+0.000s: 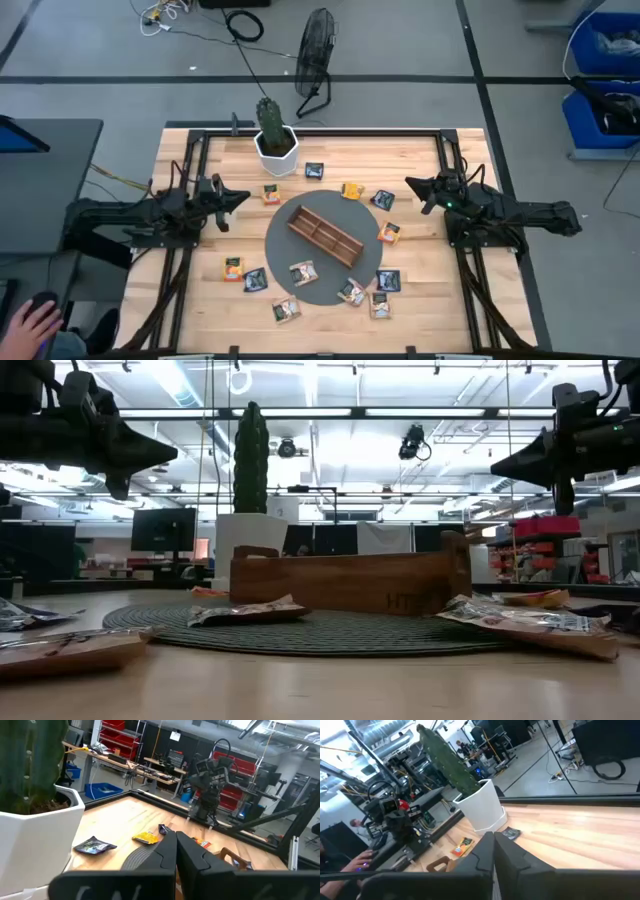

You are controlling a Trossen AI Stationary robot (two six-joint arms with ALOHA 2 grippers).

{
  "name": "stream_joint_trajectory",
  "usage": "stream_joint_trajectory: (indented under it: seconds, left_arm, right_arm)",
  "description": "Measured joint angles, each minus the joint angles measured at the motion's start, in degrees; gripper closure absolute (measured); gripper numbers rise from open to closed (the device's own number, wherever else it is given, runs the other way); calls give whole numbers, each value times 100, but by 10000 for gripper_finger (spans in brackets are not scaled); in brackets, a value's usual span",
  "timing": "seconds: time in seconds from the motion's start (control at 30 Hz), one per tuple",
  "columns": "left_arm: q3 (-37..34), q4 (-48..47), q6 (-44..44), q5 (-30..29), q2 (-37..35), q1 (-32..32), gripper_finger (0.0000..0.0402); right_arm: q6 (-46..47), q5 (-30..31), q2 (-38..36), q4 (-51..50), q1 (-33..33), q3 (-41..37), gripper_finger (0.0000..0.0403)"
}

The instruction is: Pick & Place Tea

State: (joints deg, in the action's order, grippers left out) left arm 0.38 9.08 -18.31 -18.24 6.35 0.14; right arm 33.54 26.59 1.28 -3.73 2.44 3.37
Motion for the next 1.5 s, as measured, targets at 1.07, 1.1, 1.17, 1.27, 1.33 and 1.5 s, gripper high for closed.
stream_joint_trajectory:
  seconds: [1.07, 1.1, 1.17, 1.27, 1.33, 1.5]
  left_arm:
    - [1326, -315, 647, -460, 511, 7, 399]
    - [1557, -468, 707, -563, 656, 7, 399]
    - [2036, -707, 740, -723, 972, 7, 399]
    - [2664, -1064, 756, -748, 1513, 7, 399]
    - [3042, -1196, 821, -762, 1877, 6, 399]
    - [3677, -1379, 1190, -833, 2583, 7, 399]
  right_arm:
    - [-1296, -54, 379, 623, -2, 1128, 393]
    - [-1417, -83, 514, 604, -2, 1311, 393]
    - [-1586, -315, 848, 573, 0, 1697, 393]
    - [-1763, -790, 1496, 414, 0, 2345, 393]
    - [-1757, -1061, 1976, 184, -1, 2808, 393]
    - [-1400, -1115, 2998, -616, 21, 3815, 393]
